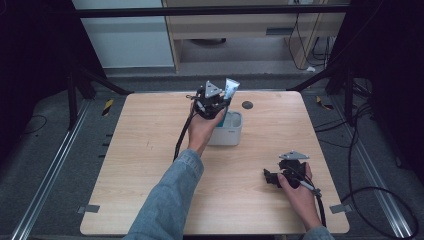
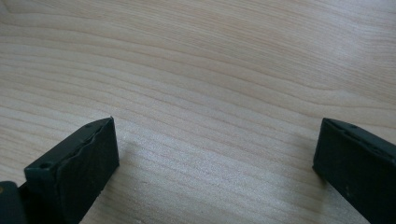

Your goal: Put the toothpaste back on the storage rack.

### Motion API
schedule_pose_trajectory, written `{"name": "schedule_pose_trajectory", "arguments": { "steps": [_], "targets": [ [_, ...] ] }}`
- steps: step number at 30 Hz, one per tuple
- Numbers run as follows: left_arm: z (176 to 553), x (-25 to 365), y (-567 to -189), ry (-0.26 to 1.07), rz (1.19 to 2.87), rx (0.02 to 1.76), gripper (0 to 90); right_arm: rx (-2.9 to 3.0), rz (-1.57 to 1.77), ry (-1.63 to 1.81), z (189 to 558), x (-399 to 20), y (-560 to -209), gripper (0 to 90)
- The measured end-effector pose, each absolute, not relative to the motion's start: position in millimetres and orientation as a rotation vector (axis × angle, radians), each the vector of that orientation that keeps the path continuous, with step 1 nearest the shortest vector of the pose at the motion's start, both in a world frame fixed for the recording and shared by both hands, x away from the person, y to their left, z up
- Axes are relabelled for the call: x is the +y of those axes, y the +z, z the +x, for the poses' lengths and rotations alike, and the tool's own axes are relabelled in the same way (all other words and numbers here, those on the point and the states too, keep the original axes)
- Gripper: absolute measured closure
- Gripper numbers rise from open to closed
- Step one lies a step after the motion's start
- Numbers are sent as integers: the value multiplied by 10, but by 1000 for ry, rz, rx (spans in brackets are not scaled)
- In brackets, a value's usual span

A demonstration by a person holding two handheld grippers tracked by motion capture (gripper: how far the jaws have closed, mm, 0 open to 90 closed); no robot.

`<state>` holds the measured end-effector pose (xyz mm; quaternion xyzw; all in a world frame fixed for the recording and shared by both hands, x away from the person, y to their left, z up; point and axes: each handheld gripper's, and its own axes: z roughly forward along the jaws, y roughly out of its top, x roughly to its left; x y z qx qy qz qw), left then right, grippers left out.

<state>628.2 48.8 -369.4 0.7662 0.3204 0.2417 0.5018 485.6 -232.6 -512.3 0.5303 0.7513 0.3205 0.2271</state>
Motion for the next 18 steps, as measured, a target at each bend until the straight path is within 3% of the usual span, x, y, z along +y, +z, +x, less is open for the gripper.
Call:
{"name": "schedule_pose_trajectory", "arguments": {
  "steps": [18],
  "targets": [
    [6271, 513, -3797, 568, 1884, 783, 775, 2070, 1463, 884, 4856, -2325, -5123, 4]
  ]
}}
